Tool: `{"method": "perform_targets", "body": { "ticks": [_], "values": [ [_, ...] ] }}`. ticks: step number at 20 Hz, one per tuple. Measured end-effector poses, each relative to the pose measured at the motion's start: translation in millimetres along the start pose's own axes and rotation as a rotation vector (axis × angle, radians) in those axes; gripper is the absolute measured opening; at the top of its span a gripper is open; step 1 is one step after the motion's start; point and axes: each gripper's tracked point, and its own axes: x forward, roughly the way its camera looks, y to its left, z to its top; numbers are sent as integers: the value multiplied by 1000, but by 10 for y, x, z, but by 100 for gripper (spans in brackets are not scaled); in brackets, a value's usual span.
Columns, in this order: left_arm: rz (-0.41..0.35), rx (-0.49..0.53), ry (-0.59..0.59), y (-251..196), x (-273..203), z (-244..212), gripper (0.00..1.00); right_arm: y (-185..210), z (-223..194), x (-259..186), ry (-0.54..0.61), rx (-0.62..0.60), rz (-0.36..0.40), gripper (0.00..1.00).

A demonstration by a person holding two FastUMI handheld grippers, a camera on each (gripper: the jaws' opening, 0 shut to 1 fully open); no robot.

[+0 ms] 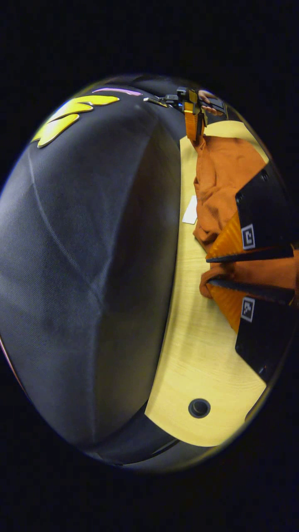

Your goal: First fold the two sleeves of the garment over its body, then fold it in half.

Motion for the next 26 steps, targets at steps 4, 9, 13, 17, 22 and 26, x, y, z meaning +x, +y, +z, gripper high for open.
{"method": "perform_targets", "body": {
  "ticks": [4,9,13,17,22,26],
  "values": [
    [5,-7,-8,-11,70,-17,68,68,122,-127,-49,16,-21,66],
    [104,56,-12,122,-40,-1,90,250,181,-635,-131,-111,-69,83],
    [112,-35,-189,9,-707,499,91,556,64,-1245,-203,-286,-127,95],
    [156,57,-376,-156,-1618,765,92,953,-56,-2015,-309,-419,-138,98],
    [179,103,-523,-507,-2953,714,92,1317,-336,-3053,-445,-547,-107,97],
    [236,83,-624,-852,-3994,373,92,1454,-632,-3881,-527,-616,-56,97]
  ]
}}
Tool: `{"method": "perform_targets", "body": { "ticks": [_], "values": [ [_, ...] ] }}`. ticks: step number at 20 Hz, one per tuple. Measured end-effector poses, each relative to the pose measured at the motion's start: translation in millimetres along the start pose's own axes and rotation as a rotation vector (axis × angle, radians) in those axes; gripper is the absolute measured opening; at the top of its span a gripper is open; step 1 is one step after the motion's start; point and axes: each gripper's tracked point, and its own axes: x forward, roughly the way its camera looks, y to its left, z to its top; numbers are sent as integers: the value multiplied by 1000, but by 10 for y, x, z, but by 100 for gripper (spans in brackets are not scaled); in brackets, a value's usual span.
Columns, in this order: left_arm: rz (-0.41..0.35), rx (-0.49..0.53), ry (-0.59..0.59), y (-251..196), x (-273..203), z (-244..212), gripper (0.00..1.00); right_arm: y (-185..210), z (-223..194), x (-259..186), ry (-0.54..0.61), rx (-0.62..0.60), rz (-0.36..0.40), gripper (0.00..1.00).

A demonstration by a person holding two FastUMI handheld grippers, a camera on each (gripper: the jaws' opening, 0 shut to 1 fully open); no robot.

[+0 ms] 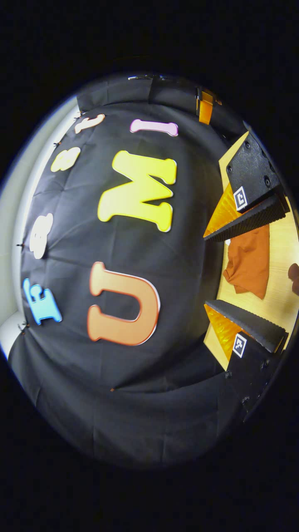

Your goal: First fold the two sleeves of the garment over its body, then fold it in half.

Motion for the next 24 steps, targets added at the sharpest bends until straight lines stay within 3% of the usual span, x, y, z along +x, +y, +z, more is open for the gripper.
{"method": "perform_targets", "body": {
  "ticks": [2,3,4,5,6,7,8,12,13,15,16,17,18,19,20,21,22,23,24],
  "values": [
    [46,30,4,-37,-516,-20,92,40,25,-351,-30,-28,36,98],
    [65,45,1,-71,-752,-58,81,30,9,-537,-40,-46,44,96],
    [85,69,-5,-117,-952,-84,92,18,6,-727,-50,-64,48,96],
    [100,92,-23,-168,-1134,-86,92,-12,-16,-895,-63,-79,52,96],
    [100,113,-35,-250,-1280,-102,80,-23,-15,-1061,-77,-89,56,93],
    [95,132,-46,-337,-1435,-123,80,-41,-21,-1212,-96,-94,51,93],
    [90,140,-44,-427,-1565,-143,91,-55,-24,-1364,-110,-102,49,96],
    [77,109,-54,-626,-1976,-167,91,-201,-72,-1791,-163,-142,-11,96],
    [72,100,-52,-645,-2029,-172,81,-245,-111,-1857,-164,-157,-32,93],
    [72,93,-68,-684,-2140,-164,81,-244,-166,-1968,-157,-163,-54,96],
    [63,87,-78,-731,-2174,-154,91,-224,-177,-2020,-155,-156,-61,96],
    [33,81,-78,-799,-2168,-174,91,-219,-206,-2048,-157,-153,-68,96],
    [-8,82,-65,-926,-2140,-250,82,-174,-222,-2071,-163,-140,-61,96],
    [-38,87,-50,-1016,-2111,-309,91,-98,-267,-2088,-161,-126,-51,96],
    [-48,98,-50,-1016,-2078,-309,92,-75,-316,-2094,-148,-130,-61,96],
    [-58,107,-45,-1019,-2043,-293,81,-97,-378,-2078,-135,-135,-72,93],
    [-66,109,-46,-1024,-1993,-294,81,-58,-393,-2072,-134,-137,-70,96],
    [-74,102,-58,-1036,-1966,-259,92,-47,-392,-2059,-130,-141,-81,96],
    [-80,91,-66,-1048,-1934,-212,92,-19,-389,-2034,-127,-142,-82,96]
  ]
}}
